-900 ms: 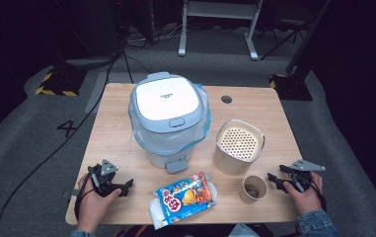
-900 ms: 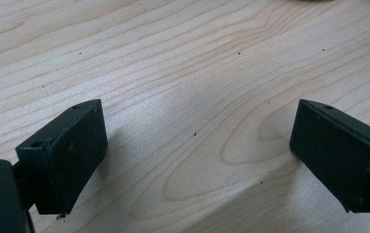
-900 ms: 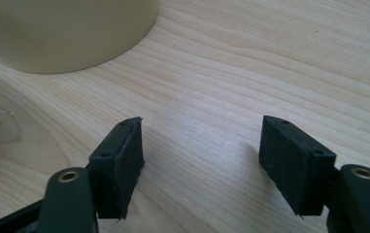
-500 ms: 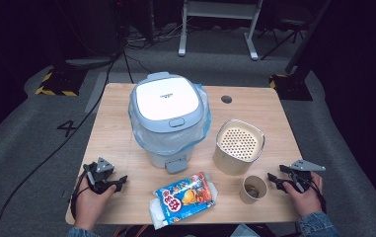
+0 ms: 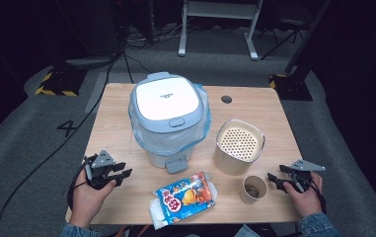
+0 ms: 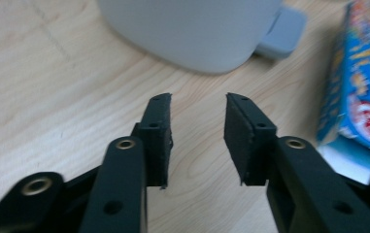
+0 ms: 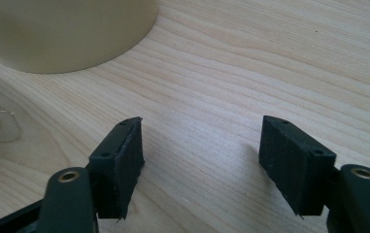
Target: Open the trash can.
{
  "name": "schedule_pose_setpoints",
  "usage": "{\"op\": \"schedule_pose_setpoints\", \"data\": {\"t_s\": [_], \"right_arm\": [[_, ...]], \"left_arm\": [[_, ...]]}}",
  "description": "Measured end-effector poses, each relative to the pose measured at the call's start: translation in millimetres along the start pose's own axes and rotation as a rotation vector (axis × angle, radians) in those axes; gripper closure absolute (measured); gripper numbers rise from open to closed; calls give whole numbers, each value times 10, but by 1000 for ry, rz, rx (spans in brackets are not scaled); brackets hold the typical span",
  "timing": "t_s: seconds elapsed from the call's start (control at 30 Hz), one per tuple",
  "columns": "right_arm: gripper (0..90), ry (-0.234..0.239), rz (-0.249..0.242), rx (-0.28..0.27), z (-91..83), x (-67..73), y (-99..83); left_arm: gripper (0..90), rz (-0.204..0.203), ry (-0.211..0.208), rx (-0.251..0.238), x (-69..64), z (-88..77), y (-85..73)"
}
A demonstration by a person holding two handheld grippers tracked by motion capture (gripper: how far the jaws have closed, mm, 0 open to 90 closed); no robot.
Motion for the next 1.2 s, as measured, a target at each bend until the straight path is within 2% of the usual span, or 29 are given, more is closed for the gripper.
{"op": "schedule_pose_setpoints", "data": {"t_s": [0.03, 0.13, 0.17, 0.2, 0.27, 0.37, 0.43, 0.6, 0.7, 0.73, 0.87, 0.93, 1.0, 1.2], "right_arm": [[331, 0, 0, 0, 0, 0, 0], [331, 1, 0, 0, 0, 0, 0], [331, 1, -1, 0, 0, -1, 0], [331, 1, -1, 0, 0, -1, 0], [331, 1, -1, 0, 0, 0, 0], [331, 1, -1, 0, 0, -1, 0], [331, 1, -1, 0, 0, 0, 0], [331, 0, -2, 0, 0, 0, 0], [332, 0, -3, 0, 0, 0, 0], [331, 0, -3, 0, 0, 0, 0], [332, 0, -3, 0, 0, 0, 0], [332, 0, -2, 0, 0, 0, 0], [332, 0, -3, 0, 0, 0, 0], [331, 1, -1, -1, 0, 0, 0]], "left_arm": [[675, 0, 0, 0, 0, 0, 0], [697, 9, -53, -50, -71, -69, 123], [731, 17, -93, -88, -118, -109, 209], [739, 17, -93, -88, -118, -109, 209], [764, 30, -132, -136, -186, -175, 342], [789, 50, -158, -161, -217, -227, 427], [801, 47, -188, -187, -250, -271, 511], [828, 137, -225, -179, -292, -312, 700], [836, 165, -251, -192, -333, -351, 822], [842, 173, -263, -205, -360, -375, 906], [848, 174, -285, -221, -409, -404, 1019], [853, 171, -279, -224, -433, -417, 1119], [860, 163, -278, -230, -443, -422, 1152], [877, 157, -285, -276, -506, -449, 1364]]}}
Point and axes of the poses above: each handheld gripper's, and its own axes: z roughly forward along the jaws, y roughly out of its top, x roughly to its left, the point moved 6 cm from there along z, roughly forward along the jaws, and after that the axes turned 4 degrees about -x, right-handed, at the moved point
